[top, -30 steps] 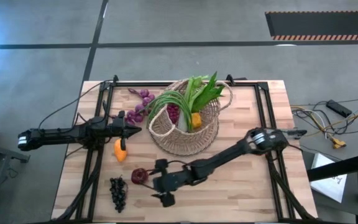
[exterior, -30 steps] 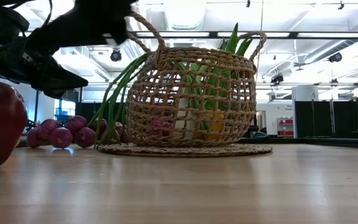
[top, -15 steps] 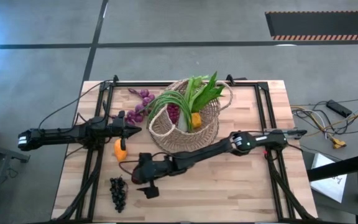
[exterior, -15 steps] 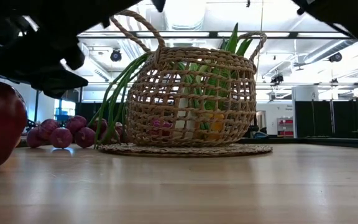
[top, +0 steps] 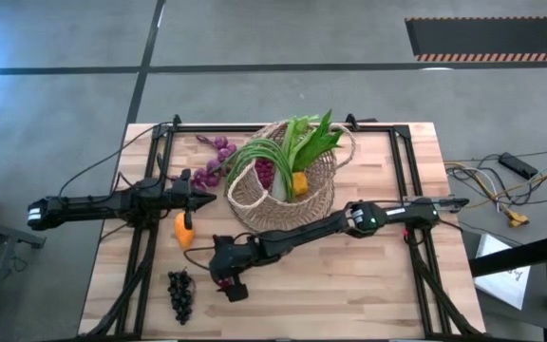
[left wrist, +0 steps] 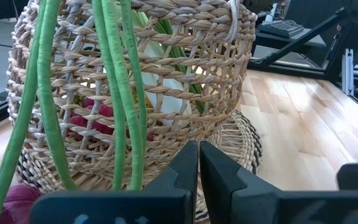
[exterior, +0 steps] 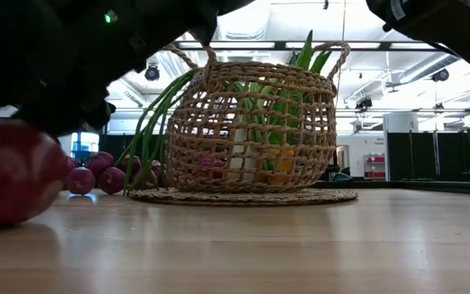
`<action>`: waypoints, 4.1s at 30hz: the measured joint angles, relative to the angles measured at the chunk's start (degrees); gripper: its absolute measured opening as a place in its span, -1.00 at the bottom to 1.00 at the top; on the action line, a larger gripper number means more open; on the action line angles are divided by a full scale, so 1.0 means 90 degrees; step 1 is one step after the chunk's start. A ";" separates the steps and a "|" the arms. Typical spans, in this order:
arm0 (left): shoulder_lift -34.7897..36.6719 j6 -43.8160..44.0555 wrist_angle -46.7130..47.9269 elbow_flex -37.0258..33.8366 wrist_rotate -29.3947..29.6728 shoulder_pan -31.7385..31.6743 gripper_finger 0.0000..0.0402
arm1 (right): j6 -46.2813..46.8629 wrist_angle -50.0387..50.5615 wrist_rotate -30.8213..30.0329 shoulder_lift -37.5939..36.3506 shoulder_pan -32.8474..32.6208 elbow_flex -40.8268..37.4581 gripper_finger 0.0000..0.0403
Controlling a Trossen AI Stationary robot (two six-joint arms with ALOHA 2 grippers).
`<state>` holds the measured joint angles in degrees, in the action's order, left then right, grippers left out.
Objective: Build produce basket
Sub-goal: Put the red apple into the basket, then put the black grapes into the basket
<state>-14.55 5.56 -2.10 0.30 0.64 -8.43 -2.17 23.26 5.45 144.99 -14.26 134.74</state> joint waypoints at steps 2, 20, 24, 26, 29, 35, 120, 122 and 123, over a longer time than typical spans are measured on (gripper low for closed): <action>-0.0005 0.0000 -0.0001 0.0000 0.0001 0.0000 -1.00 | -0.0001 0.0014 0.0049 0.0050 0.0007 0.0000 0.99; -0.0002 0.0000 -0.0001 0.0000 0.0001 -0.0001 -1.00 | 0.0286 0.0810 -0.0434 -0.0194 -0.0070 -0.0007 0.35; -0.0001 0.0000 0.0000 0.0000 0.0001 0.0000 -1.00 | 0.0256 0.1058 -0.1160 -0.0394 -0.0152 -0.0007 0.32; 0.0000 0.0000 -0.0001 0.0000 0.0001 -0.0002 -1.00 | 0.0254 0.1152 -0.1440 -0.0521 -0.0199 -0.0007 0.32; 0.0000 0.0000 -0.0001 0.0000 0.0001 -0.0002 -1.00 | 0.0119 0.1341 -0.2014 -0.0742 -0.0324 -0.0027 0.32; -0.0002 0.0000 0.0001 0.0000 0.0001 -0.0002 -1.00 | -0.0323 0.1973 -0.3577 -0.1436 -0.0729 -0.0090 0.31; 0.0000 -0.0002 -0.0001 0.0000 0.0001 0.0000 -1.00 | 0.0849 -0.4327 -0.4035 -0.8752 -0.0593 -0.9612 0.83; -0.0002 0.0000 -0.0001 0.0000 0.0001 -0.0001 -1.00 | 0.0856 -0.4164 -0.4039 -0.8677 -0.0988 -0.9612 0.83; -0.0001 0.0000 -0.0001 0.0000 0.0001 0.0000 -1.00 | 0.0883 -0.4015 -0.4038 -0.8627 -0.1194 -0.9612 0.83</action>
<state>-14.56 5.56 -2.11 0.30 0.64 -8.43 5.78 -12.87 -30.89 67.35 -25.01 48.23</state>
